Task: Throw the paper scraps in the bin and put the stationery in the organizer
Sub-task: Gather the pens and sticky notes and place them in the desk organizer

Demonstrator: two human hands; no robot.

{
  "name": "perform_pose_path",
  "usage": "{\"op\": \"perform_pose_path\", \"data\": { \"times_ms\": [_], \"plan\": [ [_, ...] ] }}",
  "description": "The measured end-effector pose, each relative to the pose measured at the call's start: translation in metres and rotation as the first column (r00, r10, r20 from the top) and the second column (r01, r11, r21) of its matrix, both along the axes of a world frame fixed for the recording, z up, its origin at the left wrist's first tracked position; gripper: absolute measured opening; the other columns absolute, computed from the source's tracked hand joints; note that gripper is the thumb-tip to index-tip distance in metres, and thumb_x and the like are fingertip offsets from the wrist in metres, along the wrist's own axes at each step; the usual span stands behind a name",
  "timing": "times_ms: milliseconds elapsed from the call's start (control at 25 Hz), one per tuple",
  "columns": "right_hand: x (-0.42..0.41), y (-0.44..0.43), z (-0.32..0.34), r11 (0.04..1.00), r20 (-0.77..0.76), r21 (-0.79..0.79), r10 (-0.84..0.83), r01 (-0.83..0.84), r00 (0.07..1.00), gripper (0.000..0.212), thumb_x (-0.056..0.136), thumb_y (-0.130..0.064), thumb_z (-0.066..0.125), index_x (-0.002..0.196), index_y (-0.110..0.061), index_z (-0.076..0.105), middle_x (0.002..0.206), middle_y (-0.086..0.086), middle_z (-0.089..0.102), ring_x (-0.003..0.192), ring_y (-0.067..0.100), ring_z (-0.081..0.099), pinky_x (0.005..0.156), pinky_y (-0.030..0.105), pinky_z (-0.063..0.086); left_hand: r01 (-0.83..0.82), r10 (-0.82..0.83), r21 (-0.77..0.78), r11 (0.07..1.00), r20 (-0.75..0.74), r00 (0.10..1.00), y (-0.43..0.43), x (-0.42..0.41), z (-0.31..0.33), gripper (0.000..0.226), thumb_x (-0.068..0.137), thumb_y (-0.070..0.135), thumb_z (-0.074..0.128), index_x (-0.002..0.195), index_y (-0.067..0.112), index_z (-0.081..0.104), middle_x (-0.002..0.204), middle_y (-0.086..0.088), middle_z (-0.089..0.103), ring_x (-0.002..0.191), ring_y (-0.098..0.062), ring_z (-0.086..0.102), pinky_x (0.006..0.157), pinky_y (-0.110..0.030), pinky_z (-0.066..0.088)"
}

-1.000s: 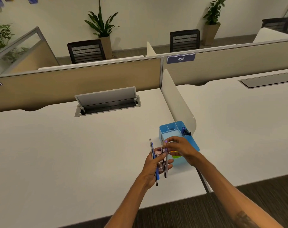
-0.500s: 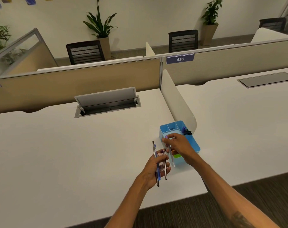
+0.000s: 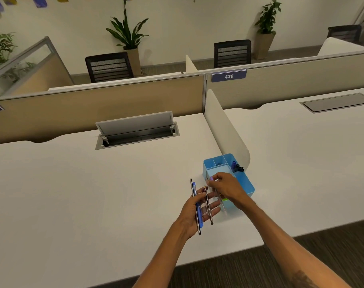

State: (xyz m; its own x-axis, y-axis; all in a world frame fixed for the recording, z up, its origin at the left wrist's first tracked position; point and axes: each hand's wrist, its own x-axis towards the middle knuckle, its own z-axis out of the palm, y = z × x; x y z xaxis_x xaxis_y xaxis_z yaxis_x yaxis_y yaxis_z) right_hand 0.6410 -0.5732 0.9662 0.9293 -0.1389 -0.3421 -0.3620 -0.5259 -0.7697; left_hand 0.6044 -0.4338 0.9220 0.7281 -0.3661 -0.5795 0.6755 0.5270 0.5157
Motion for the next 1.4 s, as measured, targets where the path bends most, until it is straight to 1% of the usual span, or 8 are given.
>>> {"op": "perform_pose_path", "data": {
  "times_ms": [160,320,600,760,960,1120,1240,1400],
  "plan": [
    [0.002,0.006,0.003,0.999,-0.015,0.032,0.011,-0.01,1.0,0.025,0.101,-0.034,0.048,0.111,-0.014,0.059,0.085,0.007,0.067,0.063,0.013,0.063,0.053,0.018,0.05,0.041,-0.044,-0.068,0.997,-0.041,0.998,0.001,0.001,0.007,0.058,0.097,0.059,0.04,0.123,0.014,0.065,0.12,-0.017,0.071,0.102,-0.038,0.072,0.079,-0.048,0.061],
    [0.007,0.014,0.002,0.997,-0.027,-0.009,0.076,-0.077,0.997,0.015,0.098,-0.029,0.055,0.094,-0.017,0.062,0.082,0.005,0.068,0.064,0.011,0.061,0.051,0.016,0.044,0.068,-0.073,-0.072,0.995,-0.071,0.995,0.0,0.0,0.007,0.071,0.092,0.071,0.026,0.119,0.017,0.064,0.117,-0.012,0.073,0.105,-0.038,0.07,0.085,-0.05,0.058],
    [0.016,0.021,-0.001,0.99,-0.12,-0.114,0.075,-0.089,0.99,0.029,0.089,-0.037,0.068,0.074,-0.013,0.06,0.067,0.001,0.063,0.059,0.013,0.062,0.061,0.022,0.052,0.106,-0.114,-0.11,0.988,-0.067,0.991,-0.001,-0.003,0.01,0.066,0.098,0.062,0.027,0.135,0.015,0.054,0.126,-0.015,0.067,0.105,-0.038,0.07,0.088,-0.052,0.056],
    [0.013,0.018,0.003,0.999,-0.155,0.032,-0.003,0.008,0.988,0.023,0.088,-0.028,0.068,0.092,-0.005,0.065,0.08,0.01,0.067,0.065,0.018,0.064,0.057,0.023,0.052,0.118,-0.126,-0.114,0.986,-0.067,0.99,-0.001,-0.003,0.011,0.056,0.101,0.054,0.031,0.127,0.014,0.061,0.118,-0.012,0.072,0.106,-0.036,0.068,0.093,-0.053,0.051],
    [0.006,0.013,0.012,0.993,-0.112,0.089,-0.061,0.071,0.992,0.018,0.092,-0.029,0.058,0.077,-0.017,0.055,0.075,0.006,0.058,0.063,0.014,0.05,0.053,0.022,0.042,0.106,-0.124,-0.197,0.975,-0.085,0.989,0.001,-0.004,0.01,0.047,0.103,0.043,0.035,0.122,0.015,0.067,0.119,-0.016,0.07,0.108,-0.038,0.064,0.096,-0.057,0.045],
    [0.003,0.011,0.017,0.977,-0.07,0.187,-0.085,0.097,0.994,0.021,0.095,-0.031,0.05,0.082,-0.016,0.057,0.076,0.005,0.056,0.067,0.013,0.047,0.057,0.022,0.04,0.115,-0.133,-0.226,0.967,-0.065,0.989,0.001,-0.001,0.009,0.043,0.1,0.039,0.043,0.118,0.013,0.071,0.113,-0.016,0.072,0.101,-0.037,0.069,0.09,-0.058,0.052],
    [0.005,0.007,0.02,0.955,-0.014,0.259,-0.146,0.145,0.989,0.024,0.098,-0.028,0.045,0.085,-0.014,0.058,0.086,0.007,0.068,0.073,0.014,0.061,0.059,0.021,0.04,0.099,-0.117,-0.22,0.971,-0.07,0.991,0.002,0.001,0.007,0.041,0.092,0.038,0.056,0.107,0.006,0.077,0.106,-0.016,0.072,0.094,-0.034,0.072,0.085,-0.055,0.057],
    [0.006,0.0,0.017,0.833,-0.084,0.496,-0.235,0.246,0.968,0.024,0.102,-0.026,0.042,0.091,-0.011,0.057,0.096,0.012,0.077,0.08,0.021,0.074,0.054,0.023,0.036,0.017,-0.039,-0.169,0.985,-0.128,0.991,0.003,0.004,0.0,0.046,0.096,0.038,0.054,0.087,0.002,0.08,0.096,-0.018,0.075,0.086,-0.032,0.075,0.081,-0.054,0.059]
  ]
}}
